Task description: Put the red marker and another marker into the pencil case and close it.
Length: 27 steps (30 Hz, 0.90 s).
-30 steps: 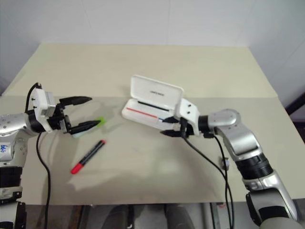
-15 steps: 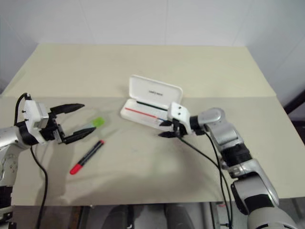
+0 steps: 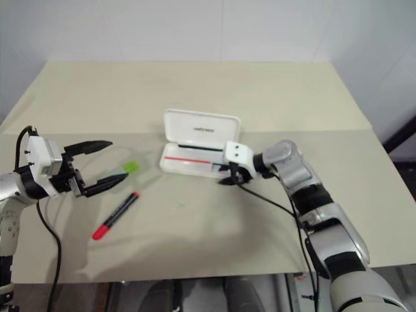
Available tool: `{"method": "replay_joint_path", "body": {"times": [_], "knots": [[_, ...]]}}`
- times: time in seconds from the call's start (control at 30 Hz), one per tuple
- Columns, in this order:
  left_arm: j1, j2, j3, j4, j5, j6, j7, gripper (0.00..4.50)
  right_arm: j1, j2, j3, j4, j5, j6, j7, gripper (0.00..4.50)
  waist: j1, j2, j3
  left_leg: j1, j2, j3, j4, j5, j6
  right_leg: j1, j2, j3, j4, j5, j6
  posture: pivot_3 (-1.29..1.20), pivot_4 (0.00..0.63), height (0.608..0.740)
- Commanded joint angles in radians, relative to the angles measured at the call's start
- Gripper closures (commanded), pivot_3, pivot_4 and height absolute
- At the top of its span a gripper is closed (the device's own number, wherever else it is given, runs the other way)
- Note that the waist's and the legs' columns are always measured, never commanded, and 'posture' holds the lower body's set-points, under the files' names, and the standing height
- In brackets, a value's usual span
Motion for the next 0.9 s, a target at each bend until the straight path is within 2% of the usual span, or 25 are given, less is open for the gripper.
{"method": "replay_joint_path", "body": {"times": [0.03, 0.1, 0.13, 0.3, 0.4, 0.67, 0.9], "knots": [[-0.027, 0.015, 0.013, 0.005, -0.009, -0.028, -0.009, 0.00, -0.028, -0.004, 0.004, 0.001, -0.040, -0.035, -0.013, 3.65, -0.004, 0.000, 0.000, 0.000, 0.000, 0.000, 0.000, 0.000, 0.000, 0.000, 0.000, 0.000, 0.000, 0.000, 0.000, 0.00, 0.150, 0.740], [-0.035, 0.015, 0.011, 0.019, -0.005, -0.038, -0.014, 0.00, -0.033, -0.001, -0.001, 0.005, -0.043, -0.044, -0.019, 4.38, -0.008, 0.000, 0.000, 0.000, 0.000, 0.000, 0.000, 0.000, 0.000, 0.000, 0.000, 0.000, 0.000, 0.000, 0.000, 0.00, 0.150, 0.740], [-0.042, 0.016, 0.008, 0.021, -0.005, -0.038, -0.015, 0.00, -0.035, -0.002, -0.004, 0.002, -0.043, -0.044, -0.016, 4.45, -0.010, 0.000, 0.000, 0.000, 0.000, 0.000, 0.000, 0.000, -0.001, 0.000, 0.000, 0.000, 0.001, 0.000, 0.000, 0.00, 0.150, 0.740], [-0.077, 0.016, -0.010, 0.047, 0.004, -0.047, -0.025, 0.00, -0.033, -0.008, -0.026, -0.039, -0.025, -0.069, -0.017, 4.45, -0.016, 0.000, 0.000, 0.000, 0.000, 0.000, 0.000, 0.000, -0.001, 0.000, 0.000, 0.000, 0.000, 0.000, 0.000, 0.00, 0.150, 0.740], [-0.093, 0.011, -0.025, 0.055, 0.005, -0.051, -0.034, 0.00, 0.008, -0.039, -0.040, -0.127, 0.015, -0.083, 0.030, 4.45, -0.017, 0.000, 0.000, 0.000, 0.000, -0.001, 0.000, 0.000, -0.001, 0.000, 0.000, 0.000, 0.000, 0.000, 0.000, 0.00, 0.150, 0.740], [-0.069, 0.014, -0.030, 0.042, -0.006, -0.048, -0.055, 0.00, 0.225, -0.174, -0.068, -0.512, 0.094, 0.043, 0.091, 4.45, -0.014, 0.000, 0.000, 0.000, 0.000, -0.001, -0.004, 0.000, -0.001, 0.000, 0.000, -0.001, -0.002, -0.001, 0.000, 0.00, 0.150, 0.740], [-0.049, 0.016, -0.025, 0.013, -0.021, -0.025, -0.063, 0.00, 0.380, -0.202, -0.052, -0.712, 0.112, 0.135, 0.053, 4.45, -0.016, 0.000, 0.000, 0.001, 0.000, -0.001, -0.002, 0.001, -0.001, 0.000, 0.000, 0.000, 0.000, -0.001, 0.000, 0.00, 0.150, 0.740]]}}
